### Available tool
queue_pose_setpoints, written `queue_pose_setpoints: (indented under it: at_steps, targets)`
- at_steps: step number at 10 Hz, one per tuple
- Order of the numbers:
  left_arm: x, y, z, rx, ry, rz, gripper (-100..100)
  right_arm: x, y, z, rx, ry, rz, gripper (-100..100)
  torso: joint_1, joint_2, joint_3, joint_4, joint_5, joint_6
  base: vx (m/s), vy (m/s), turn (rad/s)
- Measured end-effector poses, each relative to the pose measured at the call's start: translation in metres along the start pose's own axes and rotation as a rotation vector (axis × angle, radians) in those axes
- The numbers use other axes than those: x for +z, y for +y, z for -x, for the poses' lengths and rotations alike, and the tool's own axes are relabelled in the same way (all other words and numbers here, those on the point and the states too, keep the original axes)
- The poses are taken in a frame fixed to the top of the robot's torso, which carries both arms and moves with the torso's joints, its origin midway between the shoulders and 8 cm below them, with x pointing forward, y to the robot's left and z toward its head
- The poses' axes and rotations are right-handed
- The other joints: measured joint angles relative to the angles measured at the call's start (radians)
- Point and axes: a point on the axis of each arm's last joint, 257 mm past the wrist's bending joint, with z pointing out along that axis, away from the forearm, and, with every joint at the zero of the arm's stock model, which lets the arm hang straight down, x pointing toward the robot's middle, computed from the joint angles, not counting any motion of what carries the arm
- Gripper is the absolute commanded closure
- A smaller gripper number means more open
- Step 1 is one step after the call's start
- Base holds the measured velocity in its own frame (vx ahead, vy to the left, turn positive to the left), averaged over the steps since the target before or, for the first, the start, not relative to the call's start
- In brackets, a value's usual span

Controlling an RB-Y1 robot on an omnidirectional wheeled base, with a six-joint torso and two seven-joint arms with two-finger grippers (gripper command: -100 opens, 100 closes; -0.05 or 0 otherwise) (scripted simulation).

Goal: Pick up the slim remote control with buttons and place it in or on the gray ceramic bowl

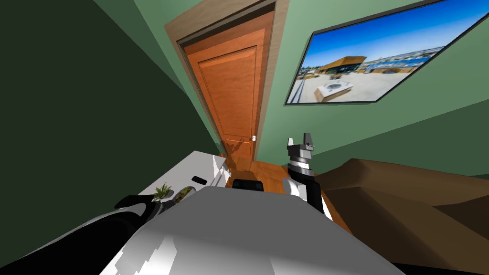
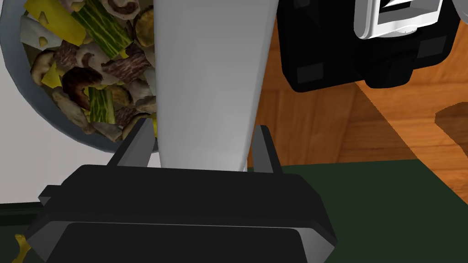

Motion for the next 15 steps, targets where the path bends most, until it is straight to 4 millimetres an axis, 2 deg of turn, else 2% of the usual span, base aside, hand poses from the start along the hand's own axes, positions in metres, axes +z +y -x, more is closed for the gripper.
queue_pose_setpoints:
  at_steps: [3, 4, 8, 9, 10, 15]
  targets:
    - [-0.008, -0.007, 0.014, -0.087, -0.029, 0.0, 100, 0.0, 0.0, 0.0, 0.0, 0.0, 0.0, 0, 0.001, 0.003, 0.002, 0.001, 0.001, -0.003, 0.103, 0.139, 0.046]
    - [-0.009, -0.008, 0.015, -0.093, -0.031, -0.001, -100, 0.0, 0.0, 0.0, 0.0, 0.0, 0.0, 0, -0.005, 0.007, 0.004, 0.001, 0.0, -0.002, 0.01, 0.016, -0.006]
    - [-0.009, -0.008, 0.015, -0.092, -0.031, -0.001, -100, 0.0, 0.0, 0.0, 0.001, 0.0, 0.0, 0, -0.012, 0.012, 0.007, 0.003, -0.002, -0.003, 0.001, 0.002, 0.0]
    - [-0.009, -0.008, 0.015, -0.092, -0.031, -0.001, 0, 0.0, 0.0, 0.0, 0.001, 0.0, 0.0, 0, -0.012, 0.012, 0.007, 0.003, -0.002, -0.003, 0.0, 0.0, 0.0]
    - [-0.009, -0.008, 0.015, -0.092, -0.031, -0.001, -100, 0.0, 0.0, 0.0, 0.001, 0.0, 0.0, 0, -0.012, 0.012, 0.007, 0.003, -0.002, -0.003, -0.016, 0.009, 0.038]
    - [-0.042, -0.013, -0.012, -0.073, -0.026, -0.001, -100, 0.0, 0.0, 0.0, 0.001, 0.0, 0.0, 0, -0.011, 0.014, 0.008, 0.003, -0.002, -0.003, -0.033, 0.014, 0.044]
